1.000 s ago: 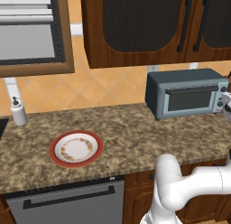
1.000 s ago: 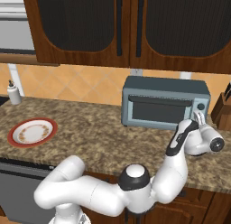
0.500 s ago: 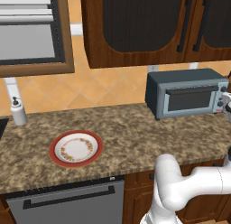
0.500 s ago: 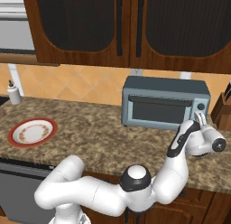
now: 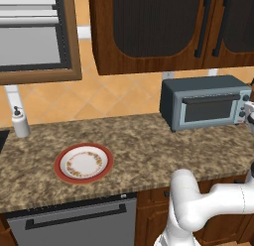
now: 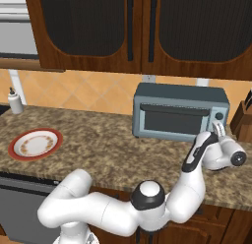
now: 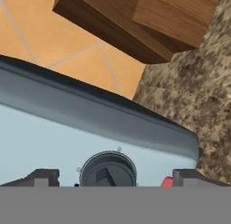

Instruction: Pick up the kebab skewer and baguette bread, and place them inside the toaster oven. Close the toaster oven door and start by setting the timer.

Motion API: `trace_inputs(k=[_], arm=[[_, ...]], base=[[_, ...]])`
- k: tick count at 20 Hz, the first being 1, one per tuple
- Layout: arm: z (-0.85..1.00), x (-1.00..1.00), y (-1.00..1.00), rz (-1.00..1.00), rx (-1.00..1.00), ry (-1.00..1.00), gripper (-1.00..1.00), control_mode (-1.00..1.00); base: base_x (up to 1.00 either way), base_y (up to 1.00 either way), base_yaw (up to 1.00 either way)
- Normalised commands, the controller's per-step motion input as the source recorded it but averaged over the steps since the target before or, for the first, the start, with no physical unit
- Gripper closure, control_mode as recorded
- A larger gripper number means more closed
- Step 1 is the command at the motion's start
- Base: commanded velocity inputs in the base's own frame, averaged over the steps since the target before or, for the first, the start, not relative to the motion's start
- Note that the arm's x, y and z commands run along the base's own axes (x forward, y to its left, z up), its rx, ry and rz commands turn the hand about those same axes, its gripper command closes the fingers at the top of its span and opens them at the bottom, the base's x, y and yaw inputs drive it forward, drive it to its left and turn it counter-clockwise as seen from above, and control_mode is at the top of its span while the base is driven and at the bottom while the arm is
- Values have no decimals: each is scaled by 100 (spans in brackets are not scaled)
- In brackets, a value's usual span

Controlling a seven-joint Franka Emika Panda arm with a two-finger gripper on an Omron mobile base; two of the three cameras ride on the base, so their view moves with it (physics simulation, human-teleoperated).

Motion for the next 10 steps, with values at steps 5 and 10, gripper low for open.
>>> trace_inputs(k=[5, 10], arm=[[0, 12, 0, -5, 0, -2, -100, -100], [0, 2, 0, -5, 0, -3, -100, -100]], base=[[0, 0, 0], [0, 0, 0]])
